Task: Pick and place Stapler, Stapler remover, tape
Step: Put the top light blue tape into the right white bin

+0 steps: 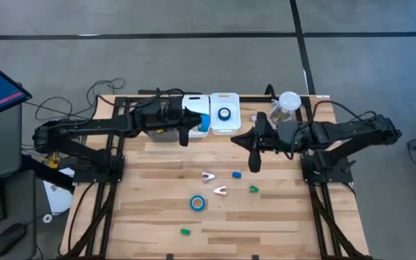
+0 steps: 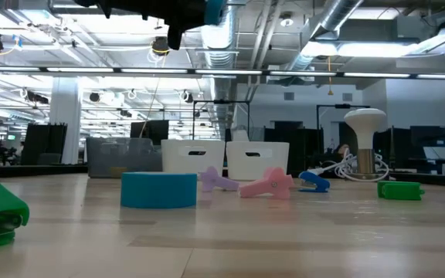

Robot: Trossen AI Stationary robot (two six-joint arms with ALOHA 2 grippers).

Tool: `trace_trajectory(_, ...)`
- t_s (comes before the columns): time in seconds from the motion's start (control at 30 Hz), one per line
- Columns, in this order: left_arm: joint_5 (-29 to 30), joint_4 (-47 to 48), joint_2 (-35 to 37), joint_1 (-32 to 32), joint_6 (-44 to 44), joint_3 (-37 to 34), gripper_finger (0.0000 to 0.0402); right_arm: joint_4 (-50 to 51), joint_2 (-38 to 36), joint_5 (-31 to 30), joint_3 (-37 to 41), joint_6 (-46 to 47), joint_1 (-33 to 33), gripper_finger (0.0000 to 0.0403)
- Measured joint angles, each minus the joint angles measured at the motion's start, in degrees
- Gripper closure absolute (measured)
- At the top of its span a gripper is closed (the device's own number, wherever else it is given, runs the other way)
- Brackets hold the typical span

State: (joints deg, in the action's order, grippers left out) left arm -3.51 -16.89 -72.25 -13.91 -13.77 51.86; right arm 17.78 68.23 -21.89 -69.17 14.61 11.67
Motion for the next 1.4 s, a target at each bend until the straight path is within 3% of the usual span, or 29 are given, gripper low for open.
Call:
trace_trajectory(0.17,-1.4,-2.9,0.0,0.2,-1.8,0.0,0.0383,-3.2,0.8,8.1,0.0,-0.8,-3.3,0.0403)
trace_trajectory(0.33,-2.7,-5.1,0.1,0.0,-4.0,0.0,0.0383,-4.7,4.3,8.8,0.1,0.4,-5.1,0.0392)
trace_trajectory(0.7,-2.8,-5.6,0.1,0.0,-5.8,0.0,0.0383,-14.9,10.4,11.7,0.0,4.4,-7.4,0.0239)
trace_trajectory(0.87,-2.8,-5.6,0.1,0.0,-5.8,0.1,0.0383,-20.0,10.8,11.6,0.0,4.4,-7.7,0.0194)
trace_trajectory(1.07,-2.8,-5.6,0.1,0.0,-5.8,0.1,0.0383,-23.2,10.8,14.8,0.0,4.3,-9.6,0.0191)
trace_trajectory(1.4,-3.1,-5.9,0.4,-0.1,-6.4,0.2,0.0384,-27.0,12.5,20.2,0.0,5.1,-12.3,0.0232)
